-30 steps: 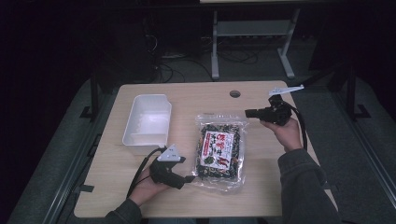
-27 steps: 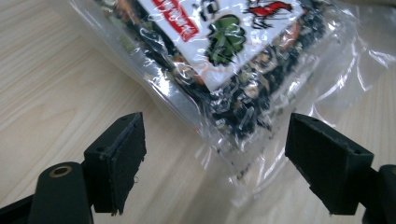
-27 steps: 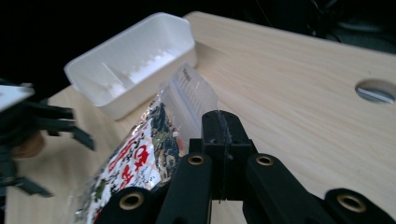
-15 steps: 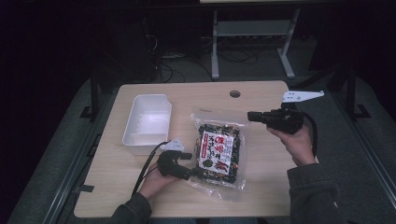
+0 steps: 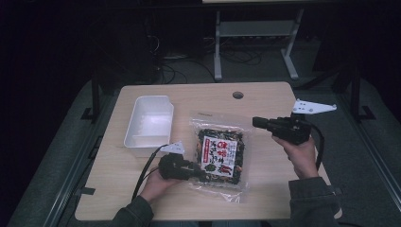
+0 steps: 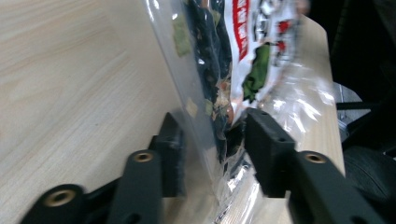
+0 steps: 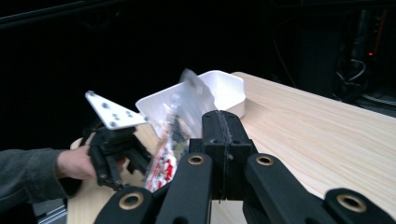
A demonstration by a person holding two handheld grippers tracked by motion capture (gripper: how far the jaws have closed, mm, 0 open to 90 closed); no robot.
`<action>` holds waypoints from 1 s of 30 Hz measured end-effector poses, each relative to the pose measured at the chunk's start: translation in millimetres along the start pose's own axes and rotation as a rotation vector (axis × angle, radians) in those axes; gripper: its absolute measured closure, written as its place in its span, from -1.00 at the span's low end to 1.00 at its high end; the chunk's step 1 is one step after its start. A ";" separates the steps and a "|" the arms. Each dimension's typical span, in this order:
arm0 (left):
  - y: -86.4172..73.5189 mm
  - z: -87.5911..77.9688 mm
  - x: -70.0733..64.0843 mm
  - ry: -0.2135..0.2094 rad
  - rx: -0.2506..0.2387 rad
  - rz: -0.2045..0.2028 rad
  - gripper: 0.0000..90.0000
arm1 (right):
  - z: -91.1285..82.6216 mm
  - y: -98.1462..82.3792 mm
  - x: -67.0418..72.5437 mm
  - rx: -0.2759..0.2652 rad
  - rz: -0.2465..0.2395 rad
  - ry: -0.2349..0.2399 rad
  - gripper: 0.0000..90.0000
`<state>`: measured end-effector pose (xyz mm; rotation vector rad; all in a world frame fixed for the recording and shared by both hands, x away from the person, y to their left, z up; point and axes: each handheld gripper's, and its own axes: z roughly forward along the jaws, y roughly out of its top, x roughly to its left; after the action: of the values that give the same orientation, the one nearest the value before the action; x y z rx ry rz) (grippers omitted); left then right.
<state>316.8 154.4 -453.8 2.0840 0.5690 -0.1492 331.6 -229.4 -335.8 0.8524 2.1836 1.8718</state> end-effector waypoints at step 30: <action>1.0 -6.0 -20.0 0.026 0.025 0.115 0.65 | 45.3 -66.8 -3.4 0.219 0.044 0.145 -0.27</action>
<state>298.9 152.1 -443.3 2.1398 0.4637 -0.0641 333.5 -196.4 -409.4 0.8295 2.5145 1.7891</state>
